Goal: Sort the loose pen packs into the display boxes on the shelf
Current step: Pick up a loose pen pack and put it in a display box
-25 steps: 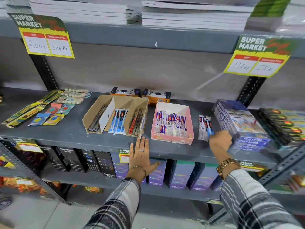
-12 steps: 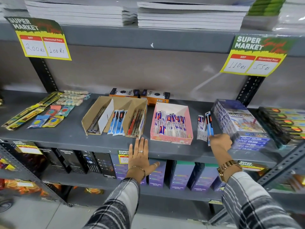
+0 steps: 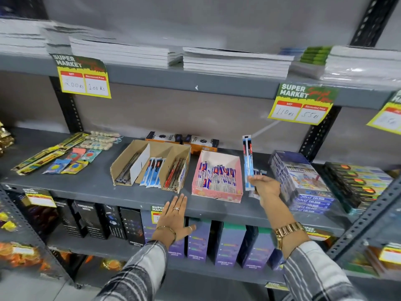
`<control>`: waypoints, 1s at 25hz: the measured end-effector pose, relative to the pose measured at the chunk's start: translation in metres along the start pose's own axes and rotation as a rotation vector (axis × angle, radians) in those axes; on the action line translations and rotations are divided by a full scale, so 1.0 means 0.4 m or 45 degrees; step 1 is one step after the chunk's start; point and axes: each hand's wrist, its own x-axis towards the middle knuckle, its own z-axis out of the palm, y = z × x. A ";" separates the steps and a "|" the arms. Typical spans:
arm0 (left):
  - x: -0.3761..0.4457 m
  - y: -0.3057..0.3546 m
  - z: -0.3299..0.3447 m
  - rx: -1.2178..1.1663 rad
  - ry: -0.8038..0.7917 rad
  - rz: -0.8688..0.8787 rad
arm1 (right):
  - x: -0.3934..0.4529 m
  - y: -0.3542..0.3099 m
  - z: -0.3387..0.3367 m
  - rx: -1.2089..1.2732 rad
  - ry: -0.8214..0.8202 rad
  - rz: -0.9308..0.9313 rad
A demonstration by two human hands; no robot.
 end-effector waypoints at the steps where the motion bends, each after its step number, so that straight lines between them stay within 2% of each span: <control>1: -0.009 -0.008 -0.004 -0.007 0.013 -0.015 | -0.025 -0.010 0.005 -0.006 -0.070 0.002; 4: -0.036 -0.051 -0.010 0.016 0.048 -0.105 | -0.068 -0.021 0.044 -0.046 -0.221 0.011; 8: -0.064 -0.153 -0.019 0.026 0.079 -0.149 | -0.124 -0.029 0.141 -0.147 -0.308 0.004; 18: -0.060 -0.382 -0.037 -0.134 0.181 -0.248 | -0.268 -0.043 0.529 -0.273 -0.444 -0.072; 25: -0.045 -0.441 -0.007 -0.095 0.193 -0.198 | -0.255 0.008 0.739 -0.792 -0.351 -0.372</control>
